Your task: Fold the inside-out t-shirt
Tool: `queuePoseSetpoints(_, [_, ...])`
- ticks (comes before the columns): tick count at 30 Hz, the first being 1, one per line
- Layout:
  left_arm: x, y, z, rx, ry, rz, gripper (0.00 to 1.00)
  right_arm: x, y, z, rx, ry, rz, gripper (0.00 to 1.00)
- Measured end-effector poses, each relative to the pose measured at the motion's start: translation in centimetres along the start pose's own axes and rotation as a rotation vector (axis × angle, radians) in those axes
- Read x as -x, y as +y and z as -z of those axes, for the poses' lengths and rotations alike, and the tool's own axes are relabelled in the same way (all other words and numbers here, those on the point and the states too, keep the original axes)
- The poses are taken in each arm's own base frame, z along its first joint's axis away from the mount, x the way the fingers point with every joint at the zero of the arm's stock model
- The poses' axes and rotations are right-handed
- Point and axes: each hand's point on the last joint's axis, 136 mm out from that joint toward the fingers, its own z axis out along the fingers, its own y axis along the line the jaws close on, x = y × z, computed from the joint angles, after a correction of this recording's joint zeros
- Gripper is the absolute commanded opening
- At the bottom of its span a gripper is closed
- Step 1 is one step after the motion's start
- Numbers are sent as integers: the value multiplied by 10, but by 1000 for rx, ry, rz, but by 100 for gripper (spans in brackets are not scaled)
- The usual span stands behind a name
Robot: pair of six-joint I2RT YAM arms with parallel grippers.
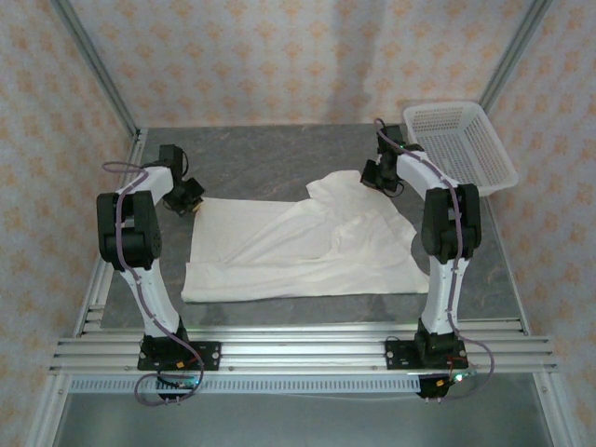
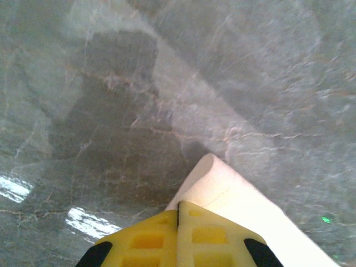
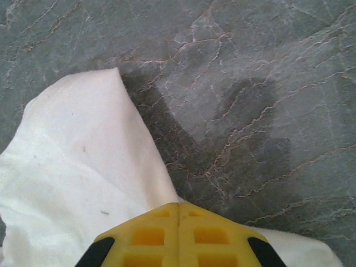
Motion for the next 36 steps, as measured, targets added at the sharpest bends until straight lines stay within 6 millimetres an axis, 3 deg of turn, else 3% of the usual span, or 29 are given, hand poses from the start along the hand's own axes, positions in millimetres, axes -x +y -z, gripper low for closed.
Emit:
queuePoseSetpoints(7, [29, -23, 24, -52, -69, -6, 0, 2, -3, 0, -7, -5, -11, 13])
queuePoseSetpoints(12, [31, -26, 25, -61, -68, -7, 0, 1, -1, -1, 5, -2, -8, 43])
queuePoseSetpoints(14, [29, -25, 21, -56, -59, -6, 0, -2, 0, -3, 17, 4, 0, 48])
queuePoseSetpoints(20, [25, -23, 20, -52, -37, -14, 0, -6, 1, -5, 11, 11, 20, 51])
queuePoseSetpoints(26, [24, -23, 20, -51, -33, -21, 0, -3, -11, -11, -77, -16, 47, 55])
queuePoseSetpoints(29, [23, -23, 20, -52, -32, -21, 0, -7, -15, -21, -90, 4, 55, 50])
queuePoseSetpoints(30, [23, -23, 20, -51, -32, -21, 0, -9, -16, -23, -95, 9, 57, 42])
queuePoseSetpoints(32, [23, -23, 20, -51, -31, -21, 0, -11, -15, -29, -85, 26, 65, 10])
queuePoseSetpoints(33, [23, -23, 20, -51, -31, -21, 0, -11, -15, -31, -83, 30, 66, 0])
queuePoseSetpoints(36, [22, -21, 20, -45, -26, -18, 0, -11, -17, -36, -92, 33, 62, 0])
